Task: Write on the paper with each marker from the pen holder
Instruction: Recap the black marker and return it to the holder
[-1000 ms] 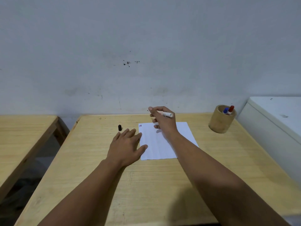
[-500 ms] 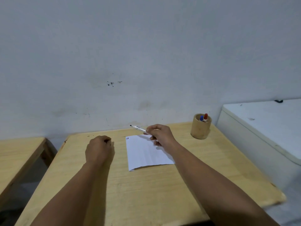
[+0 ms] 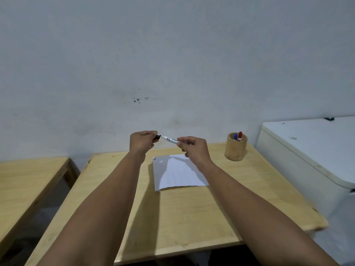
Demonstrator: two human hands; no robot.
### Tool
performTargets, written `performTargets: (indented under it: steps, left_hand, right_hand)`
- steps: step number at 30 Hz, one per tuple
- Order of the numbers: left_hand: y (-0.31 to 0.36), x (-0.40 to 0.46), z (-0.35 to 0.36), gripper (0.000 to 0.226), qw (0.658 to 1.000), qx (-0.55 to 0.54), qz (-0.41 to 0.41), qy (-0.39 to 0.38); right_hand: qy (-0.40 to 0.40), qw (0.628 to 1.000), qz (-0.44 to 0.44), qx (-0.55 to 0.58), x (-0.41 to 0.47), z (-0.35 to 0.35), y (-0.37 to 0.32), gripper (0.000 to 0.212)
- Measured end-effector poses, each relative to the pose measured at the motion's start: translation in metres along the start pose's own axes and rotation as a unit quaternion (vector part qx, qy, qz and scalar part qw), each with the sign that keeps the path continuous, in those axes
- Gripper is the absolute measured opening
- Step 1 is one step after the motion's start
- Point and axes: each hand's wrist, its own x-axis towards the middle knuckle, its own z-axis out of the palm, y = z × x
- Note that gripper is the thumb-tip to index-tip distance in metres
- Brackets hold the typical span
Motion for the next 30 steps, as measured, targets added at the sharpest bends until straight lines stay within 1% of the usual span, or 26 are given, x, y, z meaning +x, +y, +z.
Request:
performTargets:
  steps: [3, 8, 10, 13, 16, 18, 23, 25, 26, 28, 30]
  left_hand:
    - [0.002, -0.005, 0.006, 0.015, 1.000, -0.002, 0.002, -0.001]
    - [0.002, -0.006, 0.015, 0.013, 0.999, -0.038, -0.013, 0.012]
    - [0.004, -0.007, 0.021, 0.015, 0.999, -0.039, -0.015, 0.003]
    - [0.007, -0.009, 0.031, 0.010, 0.999, -0.027, -0.010, -0.018]
    - [0.009, -0.008, 0.040, 0.013, 0.999, -0.008, -0.011, -0.034]
    - [0.010, -0.007, 0.045, 0.009, 0.999, 0.001, -0.009, -0.038]
    - [0.021, -0.003, 0.067, 0.013, 0.998, 0.033, 0.018, -0.052]
    - [0.030, -0.001, 0.079, 0.012, 0.995, 0.062, 0.044, -0.067]
    - [0.036, -0.001, 0.088, 0.012, 0.992, 0.073, 0.062, -0.083]
    - [0.048, -0.006, 0.109, 0.022, 0.985, 0.067, 0.097, -0.125]
    - [0.057, -0.010, 0.134, 0.036, 0.982, 0.031, 0.110, -0.152]
  right_hand:
    - [-0.003, 1.000, 0.002, -0.003, -0.003, -0.006, -0.004, 0.017]
    - [0.009, 1.000, -0.002, 0.005, -0.007, -0.017, -0.008, 0.015]
    - [0.006, 1.000, -0.002, 0.000, -0.007, -0.021, -0.008, 0.016]
    - [0.010, 1.000, -0.005, -0.003, -0.008, -0.025, -0.009, 0.018]
    - [0.016, 1.000, -0.007, 0.006, -0.007, -0.029, -0.012, 0.017]
    - [0.020, 1.000, -0.013, 0.011, -0.008, -0.030, -0.013, 0.016]
    - [0.026, 0.999, -0.021, 0.012, -0.002, -0.044, -0.021, 0.015]
    - [0.013, 0.998, -0.036, -0.042, 0.008, -0.059, -0.029, 0.019]
    - [0.000, 0.994, -0.044, -0.099, 0.013, -0.068, -0.034, 0.022]
    - [-0.023, 0.970, -0.057, -0.233, 0.025, -0.085, -0.047, 0.024]
    - [0.002, 0.945, -0.081, -0.318, 0.041, -0.103, -0.060, 0.019]
